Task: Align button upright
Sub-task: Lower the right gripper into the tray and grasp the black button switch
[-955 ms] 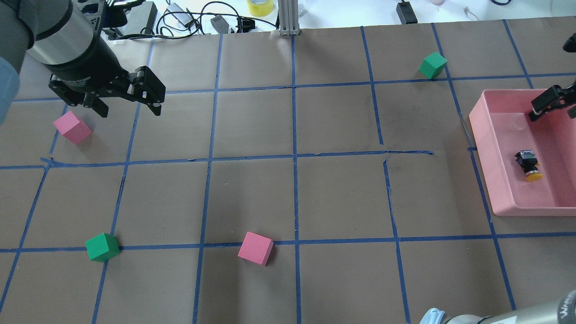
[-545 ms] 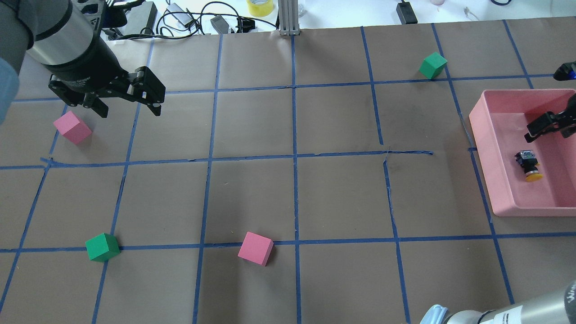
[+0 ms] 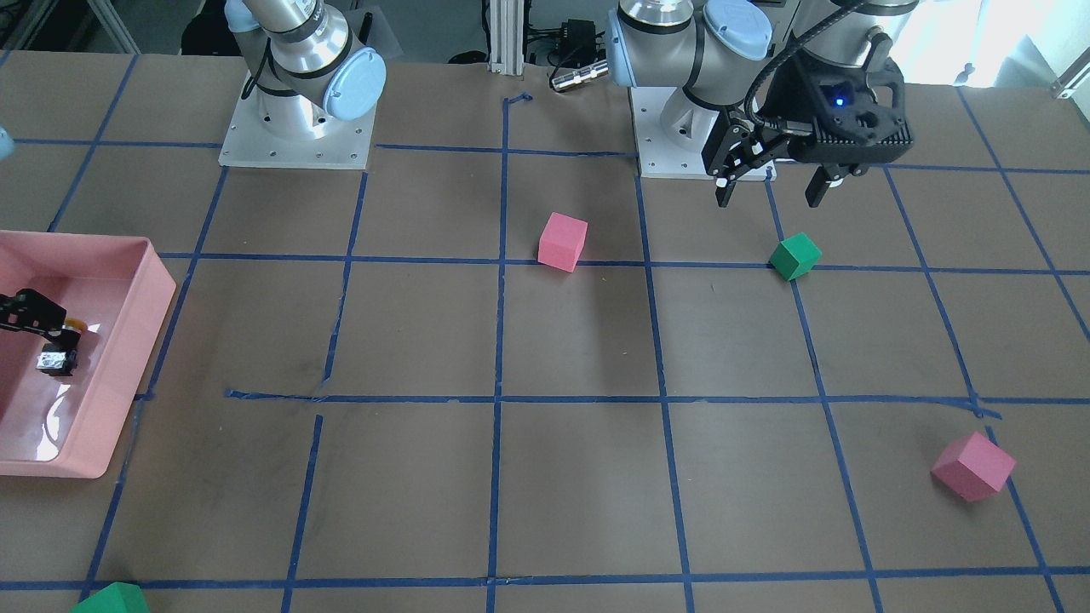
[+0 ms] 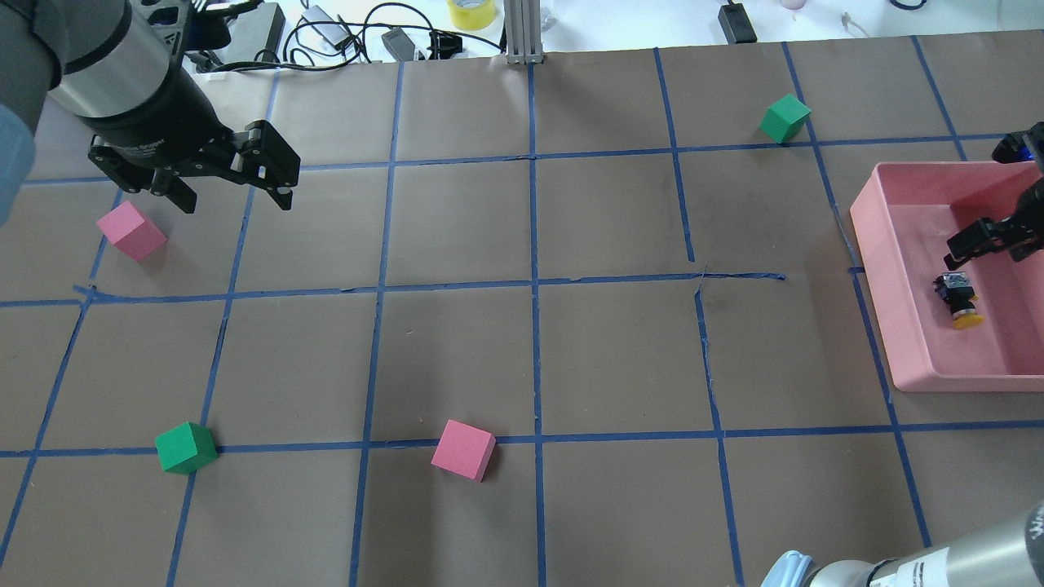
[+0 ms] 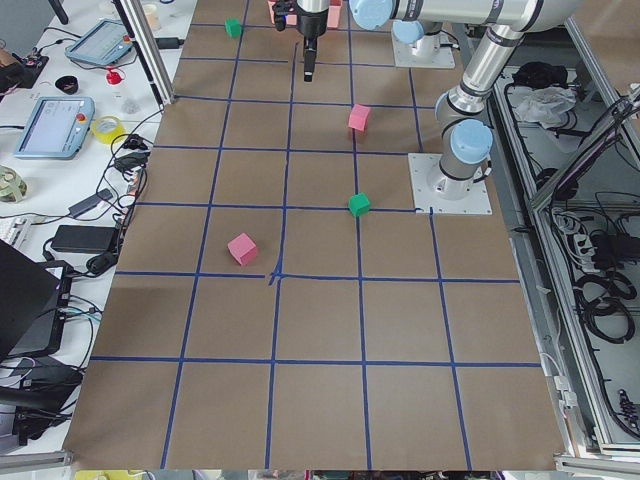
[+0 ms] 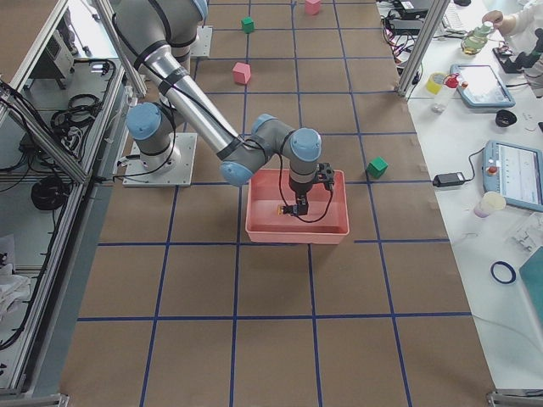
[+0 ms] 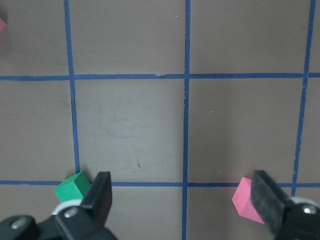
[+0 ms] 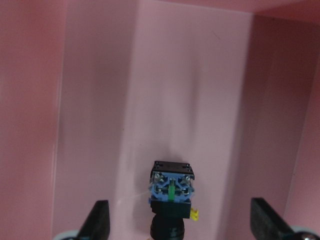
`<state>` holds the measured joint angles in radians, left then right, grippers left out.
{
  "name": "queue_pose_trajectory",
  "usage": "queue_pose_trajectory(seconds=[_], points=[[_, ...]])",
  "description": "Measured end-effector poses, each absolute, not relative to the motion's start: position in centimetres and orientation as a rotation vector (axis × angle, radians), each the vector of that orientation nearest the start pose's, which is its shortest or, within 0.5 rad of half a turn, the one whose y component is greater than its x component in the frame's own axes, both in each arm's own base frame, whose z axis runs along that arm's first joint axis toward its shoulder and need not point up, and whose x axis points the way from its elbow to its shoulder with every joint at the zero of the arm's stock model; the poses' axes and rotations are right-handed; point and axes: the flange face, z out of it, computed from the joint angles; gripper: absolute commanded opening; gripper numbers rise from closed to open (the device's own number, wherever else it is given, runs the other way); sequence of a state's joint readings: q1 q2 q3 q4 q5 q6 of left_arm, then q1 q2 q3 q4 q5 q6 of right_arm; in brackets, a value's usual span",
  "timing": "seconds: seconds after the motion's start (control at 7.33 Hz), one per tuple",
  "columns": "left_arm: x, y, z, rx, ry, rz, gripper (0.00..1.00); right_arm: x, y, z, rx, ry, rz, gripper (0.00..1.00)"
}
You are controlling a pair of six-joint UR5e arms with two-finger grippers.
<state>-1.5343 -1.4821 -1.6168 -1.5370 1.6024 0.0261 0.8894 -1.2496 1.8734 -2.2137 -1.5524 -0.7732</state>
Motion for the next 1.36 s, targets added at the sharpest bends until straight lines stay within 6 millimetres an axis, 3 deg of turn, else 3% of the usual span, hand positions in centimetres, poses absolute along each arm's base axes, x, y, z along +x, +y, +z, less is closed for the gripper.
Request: queue_pose_trajectory(seconds=[1.36], points=[[-11.3, -46.6, 51.1, -0.019, 3.106, -0.118, 1.00, -25.8, -51.1, 21.2, -0.099, 3.128, -0.014, 1.00]])
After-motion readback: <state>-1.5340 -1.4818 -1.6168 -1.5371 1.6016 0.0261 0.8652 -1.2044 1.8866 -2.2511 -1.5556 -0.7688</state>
